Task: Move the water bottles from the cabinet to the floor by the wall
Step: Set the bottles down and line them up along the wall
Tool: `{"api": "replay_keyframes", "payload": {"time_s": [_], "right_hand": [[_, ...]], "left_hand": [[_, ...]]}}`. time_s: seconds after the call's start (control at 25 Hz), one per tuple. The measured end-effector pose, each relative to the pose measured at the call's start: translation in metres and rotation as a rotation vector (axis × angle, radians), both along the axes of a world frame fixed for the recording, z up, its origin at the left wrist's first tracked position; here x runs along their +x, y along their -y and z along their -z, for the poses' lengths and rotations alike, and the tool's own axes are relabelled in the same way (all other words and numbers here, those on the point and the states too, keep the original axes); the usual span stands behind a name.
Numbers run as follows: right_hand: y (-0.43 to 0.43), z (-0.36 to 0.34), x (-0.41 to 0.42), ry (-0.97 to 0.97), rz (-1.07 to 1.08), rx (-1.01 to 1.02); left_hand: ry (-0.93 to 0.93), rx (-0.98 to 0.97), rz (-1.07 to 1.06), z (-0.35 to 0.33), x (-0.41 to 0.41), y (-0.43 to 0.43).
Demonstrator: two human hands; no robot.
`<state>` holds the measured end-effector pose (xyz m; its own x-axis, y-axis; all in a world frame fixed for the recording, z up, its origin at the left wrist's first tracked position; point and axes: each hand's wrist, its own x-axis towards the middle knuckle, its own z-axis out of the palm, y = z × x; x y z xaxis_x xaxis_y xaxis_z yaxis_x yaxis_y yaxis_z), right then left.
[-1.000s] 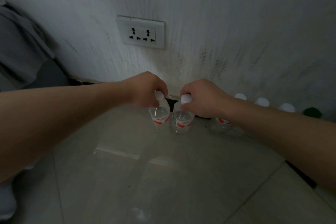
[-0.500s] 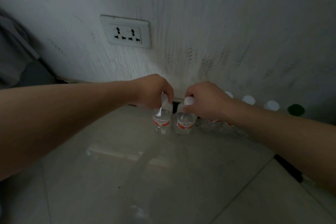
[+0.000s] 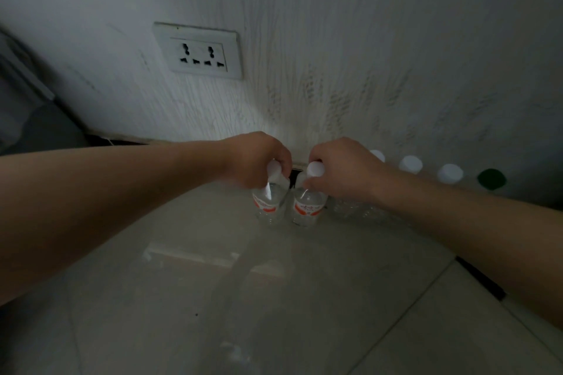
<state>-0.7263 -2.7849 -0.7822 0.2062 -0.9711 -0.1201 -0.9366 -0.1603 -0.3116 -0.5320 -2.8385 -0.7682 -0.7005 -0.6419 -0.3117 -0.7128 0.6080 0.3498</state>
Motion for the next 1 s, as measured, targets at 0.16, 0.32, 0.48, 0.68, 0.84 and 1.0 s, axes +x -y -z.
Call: {"api": "replay_keyframes", "payload": {"time_s": [0.16, 0.32, 0.48, 0.68, 0.84, 1.0], "right_hand": [[0.002, 0.006, -0.002, -0.003, -0.016, -0.018], [0.002, 0.007, -0.001, -0.013, -0.027, -0.028], [0.002, 0.007, -0.002, -0.008, -0.041, -0.027], [0.003, 0.008, -0.001, -0.005, -0.042, -0.021], [0.003, 0.003, -0.002, -0.013, -0.049, -0.017], [0.003, 0.003, -0.001, -0.026, -0.059, -0.018]], "left_hand": [[0.018, -0.027, -0.013, 0.005, 0.005, -0.002], [-0.009, -0.070, -0.131, 0.005, 0.005, -0.005], [0.021, -0.111, -0.338, 0.006, -0.003, -0.015], [0.013, -0.168, -0.321, 0.005, -0.006, -0.014], [-0.027, -0.154, -0.292, 0.002, -0.004, -0.013], [-0.071, -0.152, -0.254, 0.001, -0.002, -0.010]]}}
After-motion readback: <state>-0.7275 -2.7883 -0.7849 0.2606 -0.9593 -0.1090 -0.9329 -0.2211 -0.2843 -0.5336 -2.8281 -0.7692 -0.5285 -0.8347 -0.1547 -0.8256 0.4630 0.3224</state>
